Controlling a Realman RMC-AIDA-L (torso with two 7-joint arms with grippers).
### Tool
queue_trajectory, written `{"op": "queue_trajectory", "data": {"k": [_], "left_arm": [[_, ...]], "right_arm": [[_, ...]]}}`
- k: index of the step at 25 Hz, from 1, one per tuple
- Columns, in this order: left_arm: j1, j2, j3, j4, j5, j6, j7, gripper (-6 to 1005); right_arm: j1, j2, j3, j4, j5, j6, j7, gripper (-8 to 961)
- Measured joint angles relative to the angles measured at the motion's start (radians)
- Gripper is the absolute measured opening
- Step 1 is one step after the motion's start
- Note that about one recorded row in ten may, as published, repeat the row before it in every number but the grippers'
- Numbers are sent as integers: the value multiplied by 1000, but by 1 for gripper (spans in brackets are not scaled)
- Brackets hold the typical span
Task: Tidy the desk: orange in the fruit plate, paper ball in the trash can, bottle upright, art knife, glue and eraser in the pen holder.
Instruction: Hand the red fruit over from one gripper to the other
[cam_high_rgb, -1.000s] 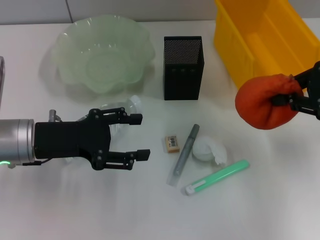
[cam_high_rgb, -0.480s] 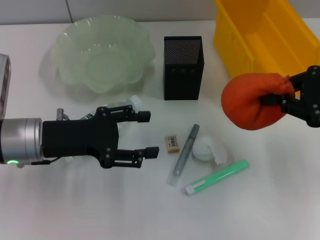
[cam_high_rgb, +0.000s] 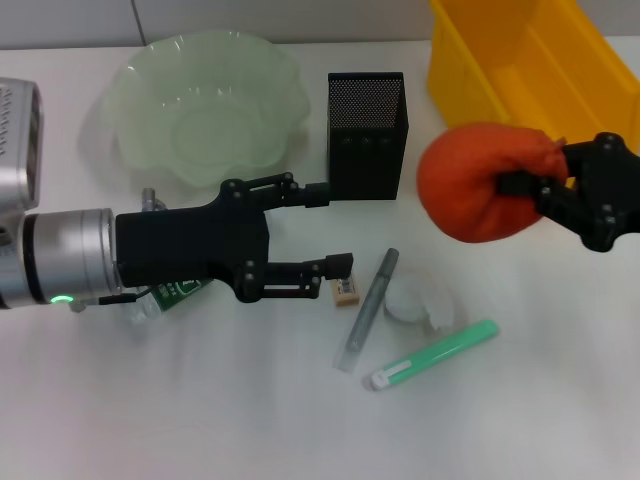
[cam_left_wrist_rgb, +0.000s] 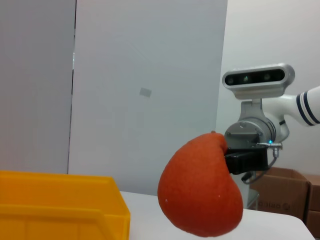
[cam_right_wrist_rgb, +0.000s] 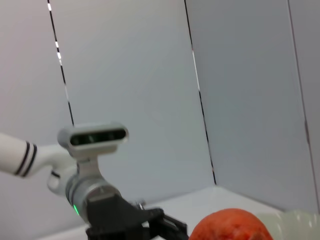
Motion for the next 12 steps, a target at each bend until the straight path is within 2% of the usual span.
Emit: {"op": "queue_trajectory", "data": {"k": [4, 5, 6, 8, 12], "left_arm": [[-13, -2, 0, -9, 0, -9, -8, 707], [-14, -2, -1, -10, 0, -13, -11, 707], [-14, -2, -1, -10, 0, -13, -11, 706], [-14, -3, -4, -10, -1, -17, -12, 705], [-14, -4, -4, -10, -2, -27, -12, 702]], "right_arm": [[15, 8, -9, 60, 6, 18, -36, 38], [23, 24, -12, 72, 6, 36, -44, 37], [23, 24, -12, 72, 6, 36, -44, 37], [32, 44, -29, 75, 3, 50, -54, 37], [43, 60, -59, 83, 2, 67, -59, 36]]}}
